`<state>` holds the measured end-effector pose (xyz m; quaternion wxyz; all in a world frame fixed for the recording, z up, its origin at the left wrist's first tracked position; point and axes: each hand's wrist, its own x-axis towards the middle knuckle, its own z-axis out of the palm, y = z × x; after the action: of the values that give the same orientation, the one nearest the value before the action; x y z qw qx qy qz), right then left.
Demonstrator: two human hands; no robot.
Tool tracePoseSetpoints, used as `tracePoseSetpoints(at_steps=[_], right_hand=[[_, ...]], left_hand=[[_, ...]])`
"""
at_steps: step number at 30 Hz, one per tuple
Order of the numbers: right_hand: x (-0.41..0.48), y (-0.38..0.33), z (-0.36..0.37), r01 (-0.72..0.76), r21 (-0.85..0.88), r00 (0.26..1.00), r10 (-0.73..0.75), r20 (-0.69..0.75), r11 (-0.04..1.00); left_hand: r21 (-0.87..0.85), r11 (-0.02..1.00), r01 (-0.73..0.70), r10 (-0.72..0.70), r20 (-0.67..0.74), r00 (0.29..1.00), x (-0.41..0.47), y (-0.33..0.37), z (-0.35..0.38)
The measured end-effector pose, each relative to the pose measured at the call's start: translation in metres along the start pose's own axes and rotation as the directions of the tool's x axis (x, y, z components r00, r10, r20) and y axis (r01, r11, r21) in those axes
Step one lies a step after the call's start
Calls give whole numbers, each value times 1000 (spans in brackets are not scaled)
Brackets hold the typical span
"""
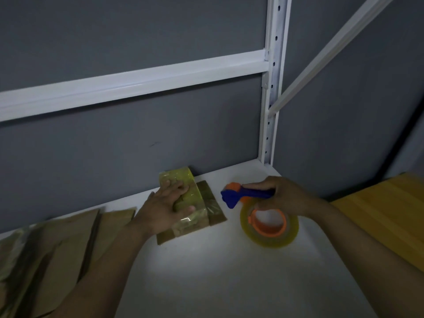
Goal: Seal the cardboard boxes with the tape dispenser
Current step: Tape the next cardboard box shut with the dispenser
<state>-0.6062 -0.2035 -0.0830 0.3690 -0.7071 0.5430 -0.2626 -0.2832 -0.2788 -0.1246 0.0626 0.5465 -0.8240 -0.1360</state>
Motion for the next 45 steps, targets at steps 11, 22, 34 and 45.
tracePoseSetpoints(at_steps=[11, 22, 34, 45], right_hand=[[2, 13, -16, 3, -471, 1000, -11, -14, 882], [5, 35, -11, -326, 470, 937, 345, 47, 820], [21, 16, 34, -174, -144, 920, 109, -377, 974], [72, -41, 111, -370, 679, 887, 458, 55, 634]], left_hand=[[-114, 993, -34, 37, 24, 999, -1, -12, -5], [-126, 992, -29, 27, -18, 999, -6, -14, 6], [-155, 987, -36, 29, -44, 999, -10, -11, 11], [-185, 982, -37, 25, -67, 997, -13, -13, 12]])
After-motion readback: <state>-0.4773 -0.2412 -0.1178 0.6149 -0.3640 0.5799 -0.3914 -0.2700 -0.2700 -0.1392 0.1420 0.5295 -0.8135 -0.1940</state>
